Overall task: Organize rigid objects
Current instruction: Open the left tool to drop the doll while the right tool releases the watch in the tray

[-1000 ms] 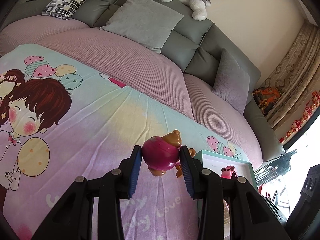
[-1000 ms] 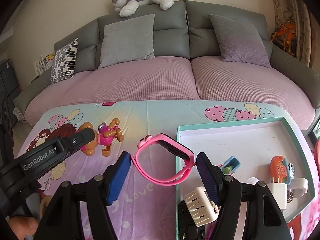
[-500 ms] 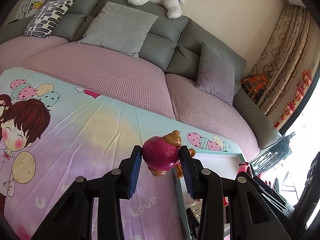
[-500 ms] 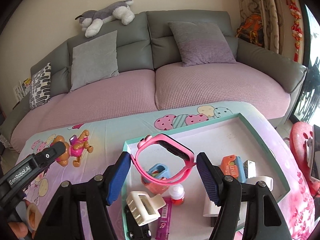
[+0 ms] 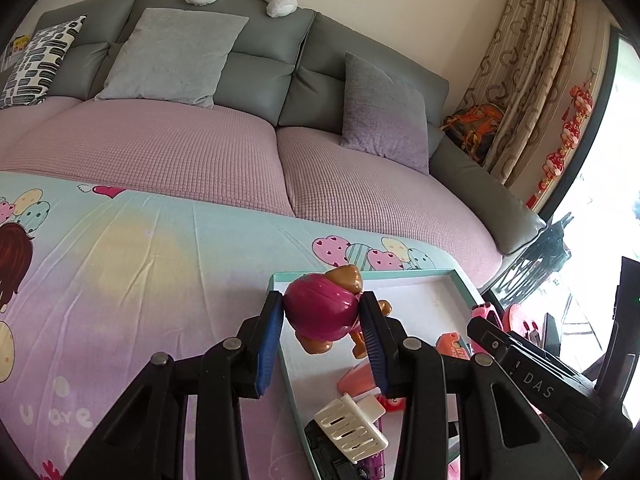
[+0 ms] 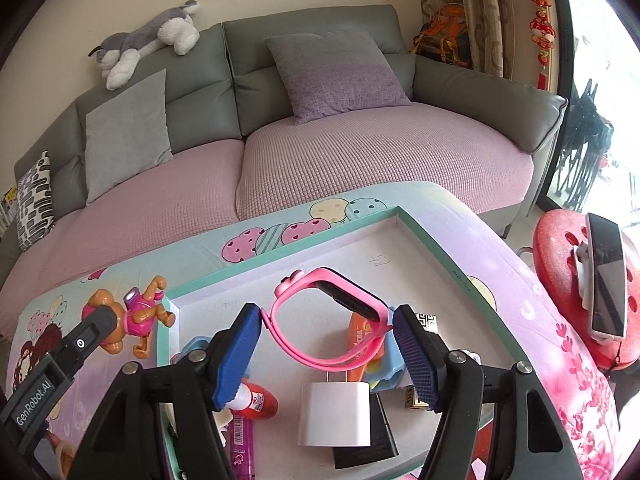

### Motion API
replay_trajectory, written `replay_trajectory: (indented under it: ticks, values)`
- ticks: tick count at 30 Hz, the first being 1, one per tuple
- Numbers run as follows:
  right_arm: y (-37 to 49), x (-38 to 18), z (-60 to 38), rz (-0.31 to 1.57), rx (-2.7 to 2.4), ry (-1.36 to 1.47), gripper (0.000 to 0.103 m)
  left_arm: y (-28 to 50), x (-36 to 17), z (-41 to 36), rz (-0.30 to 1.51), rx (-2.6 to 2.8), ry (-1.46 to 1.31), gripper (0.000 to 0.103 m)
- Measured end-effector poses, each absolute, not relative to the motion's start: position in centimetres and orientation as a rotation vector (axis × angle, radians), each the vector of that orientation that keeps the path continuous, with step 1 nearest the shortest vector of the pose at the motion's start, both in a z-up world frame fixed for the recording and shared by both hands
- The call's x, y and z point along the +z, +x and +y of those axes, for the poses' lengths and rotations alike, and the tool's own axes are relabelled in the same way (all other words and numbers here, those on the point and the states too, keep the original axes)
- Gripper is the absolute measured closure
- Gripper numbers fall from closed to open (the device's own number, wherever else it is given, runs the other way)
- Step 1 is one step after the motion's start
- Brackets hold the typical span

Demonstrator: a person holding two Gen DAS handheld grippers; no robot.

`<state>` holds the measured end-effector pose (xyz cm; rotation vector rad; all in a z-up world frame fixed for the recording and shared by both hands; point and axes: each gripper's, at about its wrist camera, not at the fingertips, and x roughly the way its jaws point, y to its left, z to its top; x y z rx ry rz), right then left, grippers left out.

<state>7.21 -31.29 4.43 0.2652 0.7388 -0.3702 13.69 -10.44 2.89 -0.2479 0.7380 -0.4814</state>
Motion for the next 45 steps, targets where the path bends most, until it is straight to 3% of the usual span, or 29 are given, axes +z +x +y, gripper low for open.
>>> replay_trajectory:
  ticks: [15, 28, 31, 38, 42, 44, 45]
  values:
    - [8.5, 2.1, -31.9, 0.819, -0.382, 0.261, 0.031, 14.7, -0.7, -12.4, 0.862, -0.478, -0.220, 0.062]
    - [8.8, 1.8, -31.6, 0.844, -0.393, 0.226, 0.027, 14.6, -0.3, -12.3, 0.883, -0.459, -0.199, 0.061]
    - [8.9, 1.5, -31.7, 0.854, -0.388, 0.229, 0.020, 14.6, -0.1, -12.0, 0.875, -0.455, -0.202, 0.054]
    - [9.0, 1.4, -31.7, 0.857, -0.395, 0.226, 0.018, 14.7, 0.1, -11.7, 0.873, -0.434, -0.197, 0.047]
    - [9.1, 1.1, -31.7, 0.865, -0.395, 0.225, 0.013, 14.9, -0.1, -11.3, 0.872, -0.404, -0.187, 0.035]
    - [9.2, 1.0, -31.7, 0.869, -0.396, 0.220, 0.009, 14.9, -0.1, -11.1, 0.869, -0.385, -0.181, 0.032]
    - [9.2, 1.0, -31.7, 0.868, -0.397, 0.220, 0.001, 15.0, -0.2, -11.0, 0.868, -0.376, -0.179, 0.027]
